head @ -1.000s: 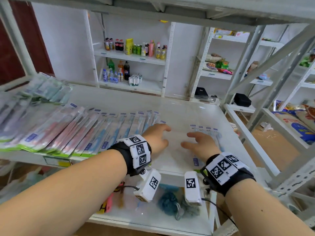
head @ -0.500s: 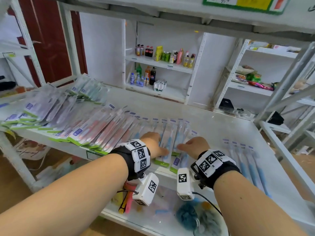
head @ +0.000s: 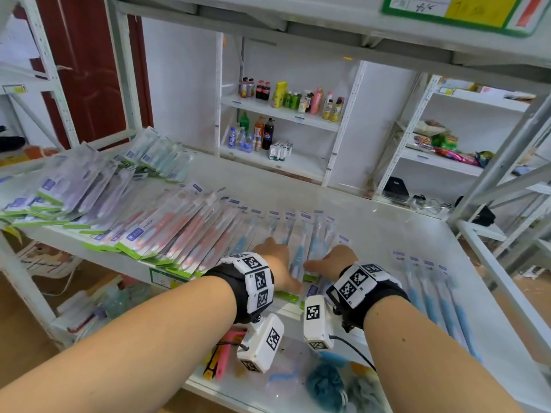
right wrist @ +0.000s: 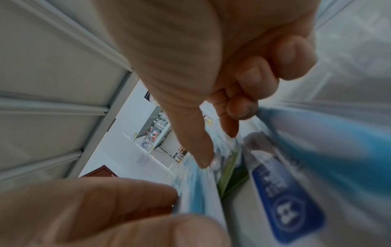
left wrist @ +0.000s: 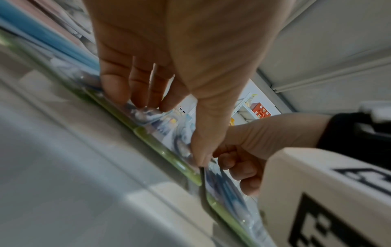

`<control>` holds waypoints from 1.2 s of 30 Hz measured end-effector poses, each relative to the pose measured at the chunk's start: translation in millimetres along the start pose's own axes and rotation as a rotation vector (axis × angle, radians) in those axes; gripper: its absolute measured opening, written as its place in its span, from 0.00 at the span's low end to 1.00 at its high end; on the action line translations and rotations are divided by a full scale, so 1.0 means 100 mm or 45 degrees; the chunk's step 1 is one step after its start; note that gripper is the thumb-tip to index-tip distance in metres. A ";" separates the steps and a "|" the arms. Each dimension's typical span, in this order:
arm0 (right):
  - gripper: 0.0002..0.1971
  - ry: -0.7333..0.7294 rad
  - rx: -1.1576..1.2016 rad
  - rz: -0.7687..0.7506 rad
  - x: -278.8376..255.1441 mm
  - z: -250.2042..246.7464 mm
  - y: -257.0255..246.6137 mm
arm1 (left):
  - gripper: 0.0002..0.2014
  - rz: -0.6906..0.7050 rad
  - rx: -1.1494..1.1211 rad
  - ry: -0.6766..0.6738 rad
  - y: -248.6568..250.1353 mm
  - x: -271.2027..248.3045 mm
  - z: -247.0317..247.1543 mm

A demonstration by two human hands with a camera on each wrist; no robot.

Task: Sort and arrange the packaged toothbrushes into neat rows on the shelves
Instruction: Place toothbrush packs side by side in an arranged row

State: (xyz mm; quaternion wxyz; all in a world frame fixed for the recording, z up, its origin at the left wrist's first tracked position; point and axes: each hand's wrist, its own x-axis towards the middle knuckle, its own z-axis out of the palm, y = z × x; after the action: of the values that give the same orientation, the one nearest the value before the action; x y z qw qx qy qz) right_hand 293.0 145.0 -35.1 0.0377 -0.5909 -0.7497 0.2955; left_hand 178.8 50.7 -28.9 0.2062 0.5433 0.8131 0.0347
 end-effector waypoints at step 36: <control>0.33 0.220 0.258 0.071 -0.79 -0.63 1.23 | 0.04 0.176 -0.928 -0.073 1.05 -0.01 0.27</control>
State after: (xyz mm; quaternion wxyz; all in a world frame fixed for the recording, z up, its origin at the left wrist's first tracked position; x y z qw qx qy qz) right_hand 448.2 114.3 -19.9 0.1534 -0.6280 -0.6933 0.3184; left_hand 280.1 87.9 -23.6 0.4061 0.4885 0.7027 0.3204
